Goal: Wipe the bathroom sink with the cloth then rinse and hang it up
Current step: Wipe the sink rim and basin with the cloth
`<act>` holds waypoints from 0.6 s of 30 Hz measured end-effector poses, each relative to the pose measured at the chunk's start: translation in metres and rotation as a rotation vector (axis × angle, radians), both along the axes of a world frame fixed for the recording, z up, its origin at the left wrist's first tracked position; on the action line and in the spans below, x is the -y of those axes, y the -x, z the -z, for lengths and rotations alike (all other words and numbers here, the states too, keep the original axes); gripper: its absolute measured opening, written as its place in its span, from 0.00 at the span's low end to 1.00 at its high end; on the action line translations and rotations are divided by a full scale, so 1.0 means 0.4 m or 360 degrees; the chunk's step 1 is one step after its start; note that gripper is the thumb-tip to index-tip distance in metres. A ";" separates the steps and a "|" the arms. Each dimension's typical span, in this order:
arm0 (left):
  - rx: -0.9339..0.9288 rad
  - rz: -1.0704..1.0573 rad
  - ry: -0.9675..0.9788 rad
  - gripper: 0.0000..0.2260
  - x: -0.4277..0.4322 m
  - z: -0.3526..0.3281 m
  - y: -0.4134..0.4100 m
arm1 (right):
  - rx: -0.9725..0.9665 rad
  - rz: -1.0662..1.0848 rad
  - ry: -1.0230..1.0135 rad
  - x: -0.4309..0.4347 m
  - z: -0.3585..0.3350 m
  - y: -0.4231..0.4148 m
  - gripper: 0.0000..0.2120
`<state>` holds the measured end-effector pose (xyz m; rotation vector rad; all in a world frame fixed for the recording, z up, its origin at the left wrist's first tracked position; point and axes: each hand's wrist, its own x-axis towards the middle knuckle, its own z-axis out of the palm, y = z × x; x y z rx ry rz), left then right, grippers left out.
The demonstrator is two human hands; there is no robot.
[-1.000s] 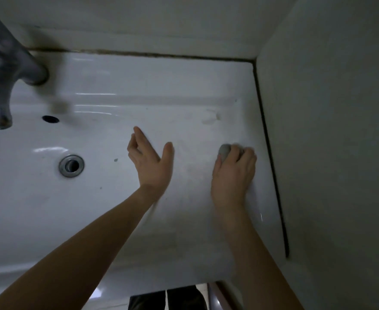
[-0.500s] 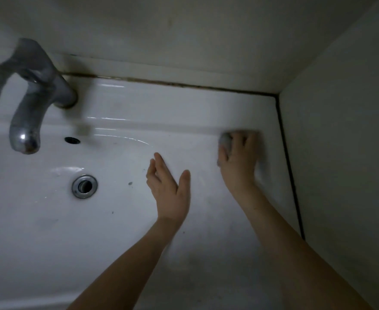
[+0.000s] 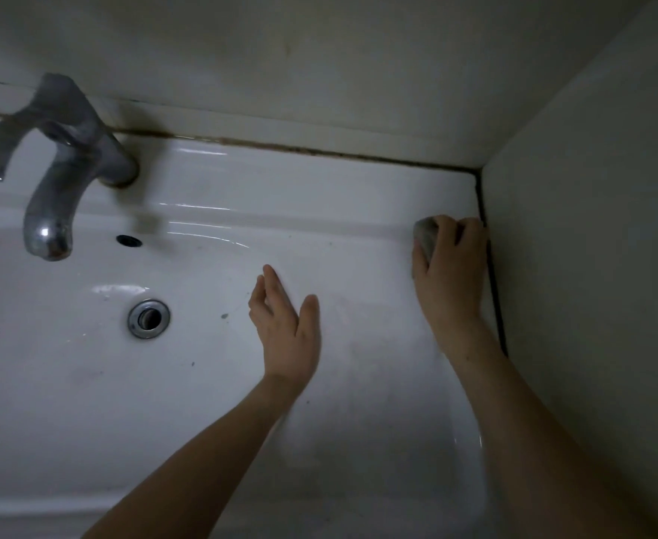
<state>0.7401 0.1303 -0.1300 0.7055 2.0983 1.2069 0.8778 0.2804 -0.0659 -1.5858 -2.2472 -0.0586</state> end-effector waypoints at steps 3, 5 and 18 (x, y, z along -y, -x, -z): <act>-0.0024 -0.0015 -0.0017 0.30 -0.001 0.005 -0.002 | 0.0042 -0.0055 0.0087 0.019 0.034 0.015 0.15; -0.0019 -0.0009 -0.0007 0.30 -0.001 0.005 -0.004 | -0.0012 -0.0263 0.0155 0.032 0.046 0.014 0.13; -0.0031 -0.0013 -0.0007 0.31 -0.004 0.003 -0.001 | 0.0492 0.0154 0.0323 0.424 0.002 -0.150 0.10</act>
